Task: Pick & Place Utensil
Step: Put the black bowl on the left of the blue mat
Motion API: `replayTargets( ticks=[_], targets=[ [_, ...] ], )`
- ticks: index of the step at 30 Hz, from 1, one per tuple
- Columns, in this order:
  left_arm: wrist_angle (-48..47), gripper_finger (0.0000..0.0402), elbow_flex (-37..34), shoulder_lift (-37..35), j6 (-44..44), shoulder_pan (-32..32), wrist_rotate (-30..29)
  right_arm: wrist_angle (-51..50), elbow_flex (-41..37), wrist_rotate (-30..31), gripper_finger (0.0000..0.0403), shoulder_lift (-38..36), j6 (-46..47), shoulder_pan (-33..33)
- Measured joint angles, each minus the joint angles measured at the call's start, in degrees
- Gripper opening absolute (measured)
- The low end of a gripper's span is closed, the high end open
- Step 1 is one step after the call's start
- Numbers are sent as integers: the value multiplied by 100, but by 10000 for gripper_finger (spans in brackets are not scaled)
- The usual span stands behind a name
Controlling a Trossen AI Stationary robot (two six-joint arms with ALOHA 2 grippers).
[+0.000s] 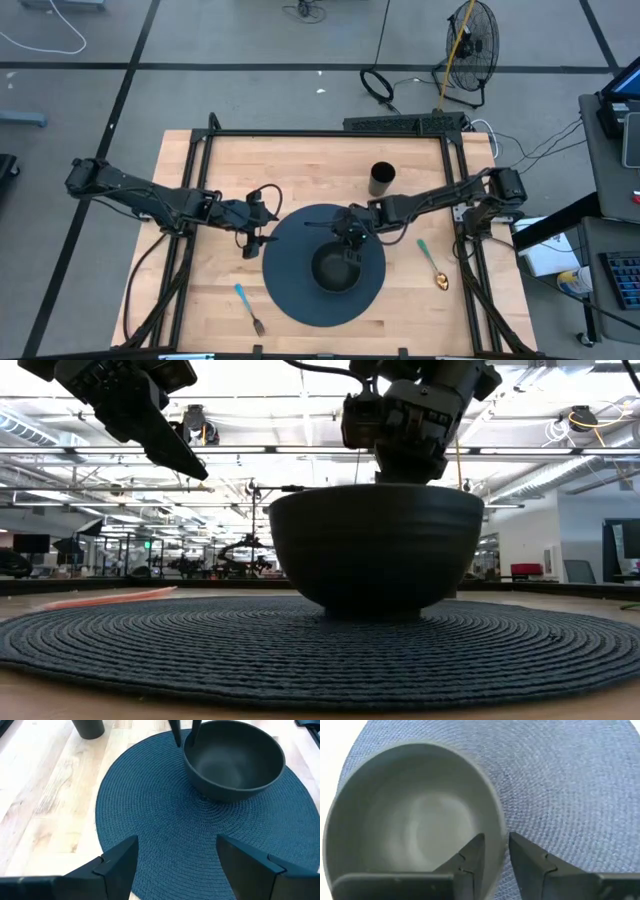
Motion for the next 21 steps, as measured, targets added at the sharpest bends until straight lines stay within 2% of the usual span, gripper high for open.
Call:
replayTargets(
  ticks=[8,12,17,21],
  targets=[
    [592,269,-2,125,-58,0,334,80,7,481,133,-255,-355,-20],
    [1059,269,-1,376,-462,0,406,56,4,858,151,-613,-553,22],
    [1785,269,1,892,-1360,2,379,-235,4,1544,166,-1272,-781,278],
    [1869,269,273,1465,-1728,-5,370,-639,7,2380,173,-1862,-810,641]
  ],
)
